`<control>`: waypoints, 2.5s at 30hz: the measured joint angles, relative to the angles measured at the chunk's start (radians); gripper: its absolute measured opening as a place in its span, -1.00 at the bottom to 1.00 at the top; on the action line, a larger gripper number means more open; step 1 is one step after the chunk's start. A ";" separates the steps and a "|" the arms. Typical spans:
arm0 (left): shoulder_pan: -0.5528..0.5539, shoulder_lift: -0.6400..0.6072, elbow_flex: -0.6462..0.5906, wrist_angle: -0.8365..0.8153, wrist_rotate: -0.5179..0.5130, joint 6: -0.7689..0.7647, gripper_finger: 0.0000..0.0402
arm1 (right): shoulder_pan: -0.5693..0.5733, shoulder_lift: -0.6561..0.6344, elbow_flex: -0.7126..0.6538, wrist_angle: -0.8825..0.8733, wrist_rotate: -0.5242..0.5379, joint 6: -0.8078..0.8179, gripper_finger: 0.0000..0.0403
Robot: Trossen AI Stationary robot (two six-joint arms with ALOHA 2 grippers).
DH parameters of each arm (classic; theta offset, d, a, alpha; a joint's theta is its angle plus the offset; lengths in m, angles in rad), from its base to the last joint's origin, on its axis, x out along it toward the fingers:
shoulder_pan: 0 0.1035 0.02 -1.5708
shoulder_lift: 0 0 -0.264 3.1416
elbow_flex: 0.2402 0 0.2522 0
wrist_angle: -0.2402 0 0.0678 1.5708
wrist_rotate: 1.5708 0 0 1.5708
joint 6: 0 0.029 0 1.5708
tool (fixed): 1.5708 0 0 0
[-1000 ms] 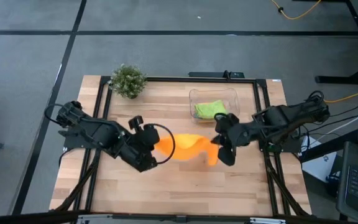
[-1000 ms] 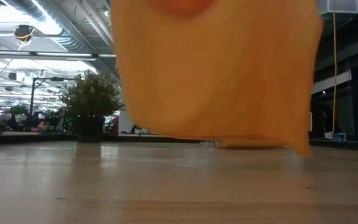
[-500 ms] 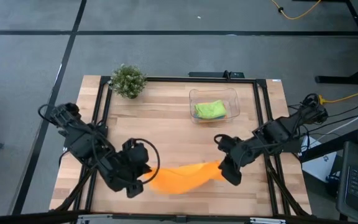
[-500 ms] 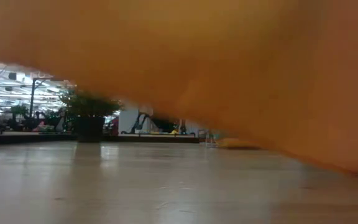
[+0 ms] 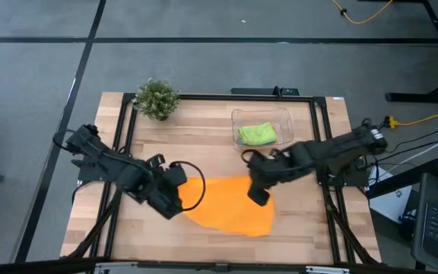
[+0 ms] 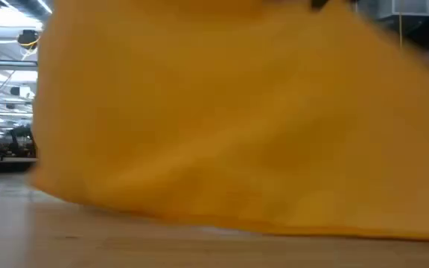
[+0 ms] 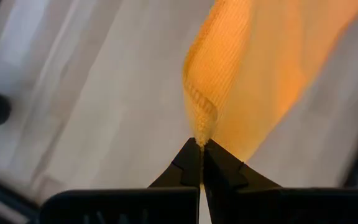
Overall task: Fold microfiber towels
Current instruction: Fold the orange microfiber cloth
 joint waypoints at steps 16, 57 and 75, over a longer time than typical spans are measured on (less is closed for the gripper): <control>0.200 0.000 -0.464 0.100 -0.078 0.172 -1.00 | -0.157 0.176 -0.001 0.000 0.210 -0.247 -1.00; 0.173 -0.021 -0.417 0.230 0.179 0.140 -1.00 | -0.096 0.163 -0.001 -0.056 0.026 -0.254 -1.00; 0.107 -0.021 -0.559 0.381 0.067 0.173 -1.00 | -0.062 0.279 -0.061 0.002 0.144 -0.230 -1.00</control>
